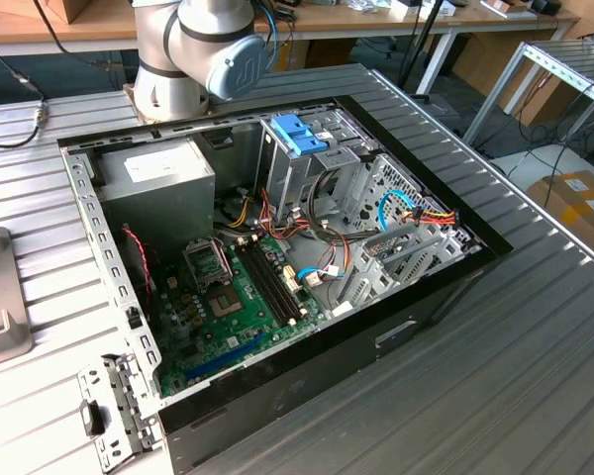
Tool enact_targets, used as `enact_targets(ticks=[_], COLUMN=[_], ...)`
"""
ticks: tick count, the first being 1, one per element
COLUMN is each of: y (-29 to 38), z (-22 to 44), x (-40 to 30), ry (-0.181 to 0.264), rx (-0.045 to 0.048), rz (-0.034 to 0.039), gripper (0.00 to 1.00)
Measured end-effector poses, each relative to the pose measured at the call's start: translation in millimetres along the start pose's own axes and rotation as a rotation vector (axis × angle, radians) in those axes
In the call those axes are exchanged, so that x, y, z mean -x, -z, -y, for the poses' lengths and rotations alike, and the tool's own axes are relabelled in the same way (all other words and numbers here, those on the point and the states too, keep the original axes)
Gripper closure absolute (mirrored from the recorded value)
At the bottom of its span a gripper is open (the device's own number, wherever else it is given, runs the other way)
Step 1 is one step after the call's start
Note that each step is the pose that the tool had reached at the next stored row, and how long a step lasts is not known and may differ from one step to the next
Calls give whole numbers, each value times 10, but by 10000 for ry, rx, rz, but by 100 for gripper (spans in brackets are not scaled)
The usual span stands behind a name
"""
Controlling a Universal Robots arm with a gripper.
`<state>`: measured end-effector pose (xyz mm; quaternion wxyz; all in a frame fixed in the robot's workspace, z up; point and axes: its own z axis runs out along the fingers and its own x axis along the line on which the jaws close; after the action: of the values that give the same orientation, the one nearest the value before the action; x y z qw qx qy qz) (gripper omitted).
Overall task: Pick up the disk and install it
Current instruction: 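Pick up the disk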
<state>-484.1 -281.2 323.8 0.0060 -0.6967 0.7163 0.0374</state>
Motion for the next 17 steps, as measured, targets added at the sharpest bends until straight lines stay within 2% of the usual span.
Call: enact_targets(ticks=[1,2,3,5,11,13,17], y=[-70,-227,-311,-335,-342,-343,-346], z=[-23,-25,-26,-44,-45,-45,-44], x=[-3,-13,-18,-19,-17,-17,-17], ry=[105,354,426,436,436,436,436], rx=[7,23,28,27,29,30,29], rz=[-4,-16,-19,-19,-20,-21,-20], gripper=[46,46,46,46,47,60,63])
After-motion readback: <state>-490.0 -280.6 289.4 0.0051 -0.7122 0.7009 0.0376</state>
